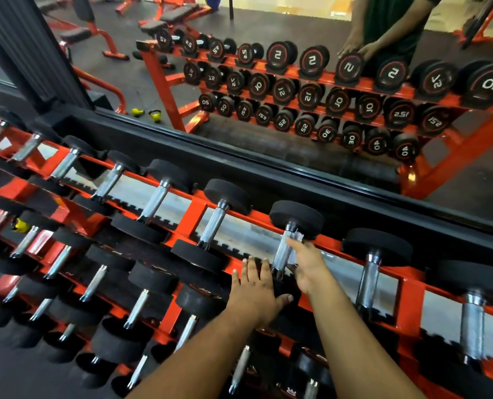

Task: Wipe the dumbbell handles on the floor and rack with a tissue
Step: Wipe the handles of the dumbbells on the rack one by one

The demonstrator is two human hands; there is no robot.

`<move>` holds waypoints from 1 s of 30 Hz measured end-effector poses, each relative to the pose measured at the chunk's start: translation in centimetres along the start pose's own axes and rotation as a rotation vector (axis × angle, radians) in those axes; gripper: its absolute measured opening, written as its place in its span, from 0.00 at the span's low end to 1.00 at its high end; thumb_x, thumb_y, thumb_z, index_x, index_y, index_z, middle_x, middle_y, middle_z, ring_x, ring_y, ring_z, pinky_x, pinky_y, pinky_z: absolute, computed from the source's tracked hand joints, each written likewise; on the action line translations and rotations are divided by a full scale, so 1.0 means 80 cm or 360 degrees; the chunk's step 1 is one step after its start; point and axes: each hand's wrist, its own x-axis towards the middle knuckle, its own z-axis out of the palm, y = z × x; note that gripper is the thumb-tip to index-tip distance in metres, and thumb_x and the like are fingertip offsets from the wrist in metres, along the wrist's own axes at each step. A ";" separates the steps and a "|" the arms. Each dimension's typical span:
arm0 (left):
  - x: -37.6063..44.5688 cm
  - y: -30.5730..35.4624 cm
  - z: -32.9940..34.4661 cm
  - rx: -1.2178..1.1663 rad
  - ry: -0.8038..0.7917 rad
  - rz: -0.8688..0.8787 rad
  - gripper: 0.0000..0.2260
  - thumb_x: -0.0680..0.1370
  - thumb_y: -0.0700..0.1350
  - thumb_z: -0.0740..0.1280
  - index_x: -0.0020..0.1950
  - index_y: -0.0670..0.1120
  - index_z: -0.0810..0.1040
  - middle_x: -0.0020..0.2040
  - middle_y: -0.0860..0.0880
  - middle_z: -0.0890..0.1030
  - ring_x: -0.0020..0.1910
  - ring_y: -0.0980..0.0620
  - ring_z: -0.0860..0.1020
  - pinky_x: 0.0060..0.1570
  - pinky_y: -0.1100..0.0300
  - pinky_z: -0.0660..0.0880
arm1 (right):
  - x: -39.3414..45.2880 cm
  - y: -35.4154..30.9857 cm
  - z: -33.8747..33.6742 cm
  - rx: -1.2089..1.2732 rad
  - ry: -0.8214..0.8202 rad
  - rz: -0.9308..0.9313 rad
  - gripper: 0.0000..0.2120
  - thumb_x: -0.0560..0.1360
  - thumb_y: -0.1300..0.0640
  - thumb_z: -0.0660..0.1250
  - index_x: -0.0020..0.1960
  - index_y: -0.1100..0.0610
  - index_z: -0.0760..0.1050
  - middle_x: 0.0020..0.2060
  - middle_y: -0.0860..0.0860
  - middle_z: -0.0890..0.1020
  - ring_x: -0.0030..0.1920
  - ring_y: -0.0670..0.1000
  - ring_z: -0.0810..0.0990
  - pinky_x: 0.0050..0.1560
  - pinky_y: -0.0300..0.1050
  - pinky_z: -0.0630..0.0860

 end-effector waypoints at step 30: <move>-0.001 0.000 -0.003 0.0013 0.0008 -0.0001 0.43 0.80 0.70 0.51 0.82 0.44 0.36 0.81 0.36 0.38 0.81 0.40 0.36 0.78 0.41 0.40 | -0.012 0.015 -0.020 -0.0380 -0.0181 -0.0025 0.09 0.80 0.57 0.67 0.58 0.54 0.81 0.50 0.54 0.87 0.54 0.57 0.84 0.61 0.58 0.79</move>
